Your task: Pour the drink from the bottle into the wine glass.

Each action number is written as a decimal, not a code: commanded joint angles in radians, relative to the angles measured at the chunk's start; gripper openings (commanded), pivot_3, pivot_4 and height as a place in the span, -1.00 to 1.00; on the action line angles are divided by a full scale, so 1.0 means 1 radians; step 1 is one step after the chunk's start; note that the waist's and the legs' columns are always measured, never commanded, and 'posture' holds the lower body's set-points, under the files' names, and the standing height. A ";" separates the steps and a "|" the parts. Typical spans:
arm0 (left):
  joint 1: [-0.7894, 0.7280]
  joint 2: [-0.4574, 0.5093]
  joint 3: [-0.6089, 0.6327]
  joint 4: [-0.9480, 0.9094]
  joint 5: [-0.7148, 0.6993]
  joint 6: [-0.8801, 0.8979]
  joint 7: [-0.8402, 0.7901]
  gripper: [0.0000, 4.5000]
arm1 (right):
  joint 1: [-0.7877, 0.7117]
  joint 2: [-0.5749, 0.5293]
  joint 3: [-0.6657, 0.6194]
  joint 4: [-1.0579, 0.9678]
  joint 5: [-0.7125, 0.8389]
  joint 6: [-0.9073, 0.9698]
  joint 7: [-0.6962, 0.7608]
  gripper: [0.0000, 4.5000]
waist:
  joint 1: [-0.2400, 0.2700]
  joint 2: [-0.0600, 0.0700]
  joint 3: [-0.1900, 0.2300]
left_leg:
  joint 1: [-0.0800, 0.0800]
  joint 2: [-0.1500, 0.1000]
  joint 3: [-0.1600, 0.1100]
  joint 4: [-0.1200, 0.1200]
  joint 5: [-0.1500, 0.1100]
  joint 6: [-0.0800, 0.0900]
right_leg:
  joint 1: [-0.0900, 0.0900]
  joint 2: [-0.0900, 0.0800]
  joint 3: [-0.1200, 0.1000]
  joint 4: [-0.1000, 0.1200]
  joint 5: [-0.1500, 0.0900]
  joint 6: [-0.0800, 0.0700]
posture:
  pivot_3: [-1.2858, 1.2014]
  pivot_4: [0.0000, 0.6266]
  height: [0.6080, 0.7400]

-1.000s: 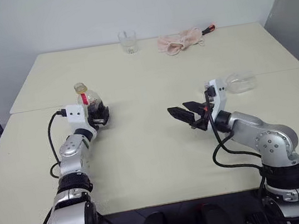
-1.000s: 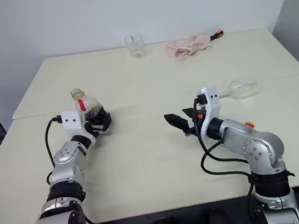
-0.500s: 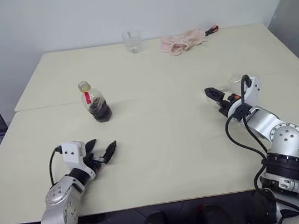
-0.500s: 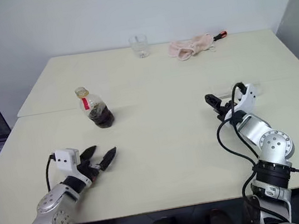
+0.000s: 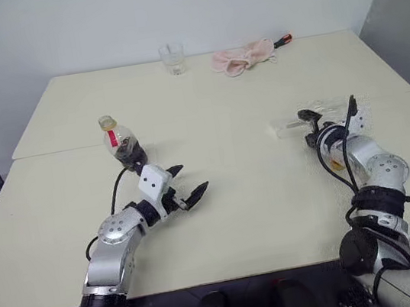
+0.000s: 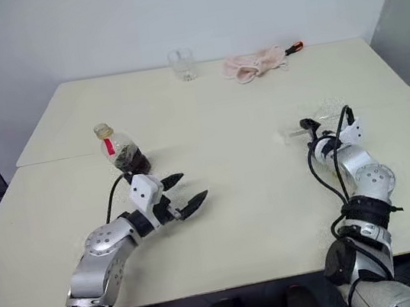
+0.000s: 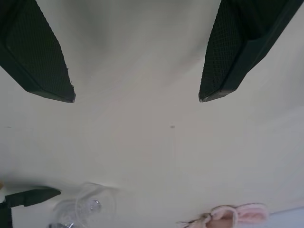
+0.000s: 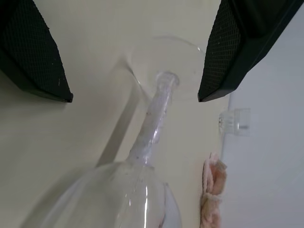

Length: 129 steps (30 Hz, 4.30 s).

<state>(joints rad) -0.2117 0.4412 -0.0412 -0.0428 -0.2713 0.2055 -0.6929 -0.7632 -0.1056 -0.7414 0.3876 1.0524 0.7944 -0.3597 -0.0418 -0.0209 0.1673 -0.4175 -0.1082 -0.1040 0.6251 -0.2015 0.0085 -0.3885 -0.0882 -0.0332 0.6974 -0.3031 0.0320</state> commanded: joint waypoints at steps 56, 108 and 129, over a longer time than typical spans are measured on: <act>0.114 0.051 0.119 -0.065 0.022 -0.043 0.057 1.00 | 0.024 0.221 0.862 0.556 -1.077 -1.164 0.527 -0.90 | 0.008 0.002 -0.001 | 0.006 -0.001 -0.004 -0.002 0.000 -0.007 | -0.001 0.004 0.008 -0.001 0.000 0.000 | 0.03 -0.52 1.00; 0.108 0.101 0.266 -0.052 -0.019 0.007 0.106 1.00 | 0.046 0.070 0.837 0.421 -1.037 -0.824 0.861 0.47 | 0.010 -0.003 -0.014 | 0.020 0.000 0.002 -0.015 -0.003 -0.004 | 0.003 0.005 0.016 -0.007 0.000 0.000 | 0.03 -0.52 1.00; 0.115 0.119 0.379 0.017 -0.032 -0.027 0.145 1.00 | 0.052 -0.574 0.727 -0.609 -0.669 0.028 1.336 0.99 | 0.017 0.000 -0.007 | 0.010 -0.001 0.001 -0.015 -0.004 -0.004 | 0.002 0.003 0.013 -0.017 0.001 0.002 | 0.03 -0.52 1.00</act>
<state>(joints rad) -0.0686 0.5372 0.3253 -0.0233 -0.3085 0.1928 -0.5548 -0.6541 -0.6666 0.0224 -0.1540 0.3183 0.7810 0.9425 -0.0250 -0.0208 0.1602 -0.4083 -0.1083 -0.1030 0.6098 -0.2056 0.0044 -0.3874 -0.0847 -0.0207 0.6806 -0.3014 0.0329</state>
